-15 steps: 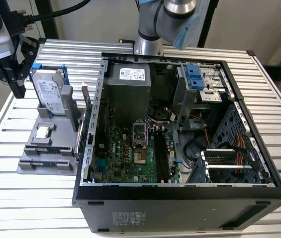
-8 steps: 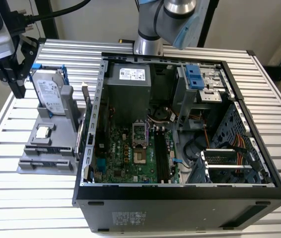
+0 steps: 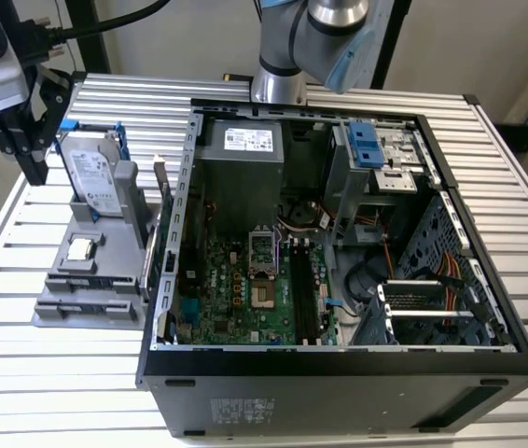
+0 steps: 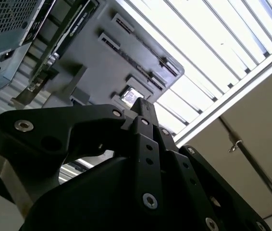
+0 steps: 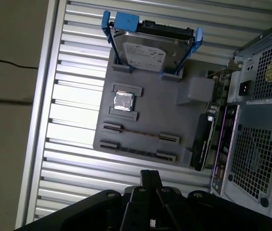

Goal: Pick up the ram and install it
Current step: 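Pick up the ram and move it above insertion slot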

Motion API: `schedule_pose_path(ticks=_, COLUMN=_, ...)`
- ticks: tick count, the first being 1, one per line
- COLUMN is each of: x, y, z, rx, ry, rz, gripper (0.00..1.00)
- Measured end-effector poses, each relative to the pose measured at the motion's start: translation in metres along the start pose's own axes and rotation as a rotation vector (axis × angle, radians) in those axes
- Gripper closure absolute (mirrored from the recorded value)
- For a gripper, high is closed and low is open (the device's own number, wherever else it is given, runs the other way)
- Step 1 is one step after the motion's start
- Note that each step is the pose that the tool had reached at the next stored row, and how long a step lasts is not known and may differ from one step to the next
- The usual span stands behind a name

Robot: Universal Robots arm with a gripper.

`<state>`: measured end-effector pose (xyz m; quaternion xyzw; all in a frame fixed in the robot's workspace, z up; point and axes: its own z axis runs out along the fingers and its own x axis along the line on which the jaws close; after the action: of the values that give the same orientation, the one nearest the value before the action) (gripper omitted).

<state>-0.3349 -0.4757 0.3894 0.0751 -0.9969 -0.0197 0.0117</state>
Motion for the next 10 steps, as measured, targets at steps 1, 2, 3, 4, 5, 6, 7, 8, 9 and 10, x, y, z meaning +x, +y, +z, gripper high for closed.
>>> schedule_pose_path(ticks=1, x=0.0000, y=0.0000, z=-0.0001, rx=0.0001, ry=0.0003, rz=-0.003, gripper=1.00)
schedule_pose_path(ticks=2, x=0.0000, y=0.0000, z=0.0000, rx=0.0001, ry=0.0003, rz=-0.006, gripper=1.00)
schedule_pose_path(ticks=3, x=0.0000, y=0.0000, z=-0.0001, rx=0.0002, ry=0.0005, rz=-0.009, gripper=1.00)
schedule_pose_path(ticks=4, x=0.0000, y=0.0000, z=0.0000, rx=0.0003, ry=0.0005, rz=-0.011, gripper=1.00)
schedule_pose_path(ticks=5, x=0.0000, y=0.0000, z=0.0000, rx=0.0003, ry=0.0006, rz=-0.014, gripper=1.00)
schedule_pose_path(ticks=6, x=0.0000, y=0.0000, z=0.0000, rx=0.0004, ry=0.0007, rz=-0.017, gripper=1.00)
schedule_pose_path(ticks=7, x=0.0000, y=0.0000, z=0.0000, rx=0.0005, ry=0.0010, rz=-0.022, gripper=1.00)
schedule_pose_path(ticks=8, x=0.0000, y=0.0000, z=0.0000, rx=0.0006, ry=0.0011, rz=-0.027, gripper=1.00)
schedule_pose_path(ticks=9, x=0.0000, y=0.0000, z=0.0000, rx=0.0007, ry=0.0013, rz=-0.032, gripper=1.00)
schedule_pose_path(ticks=10, x=0.0000, y=0.0000, z=0.0000, rx=0.0008, ry=0.0016, rz=-0.037, gripper=1.00)
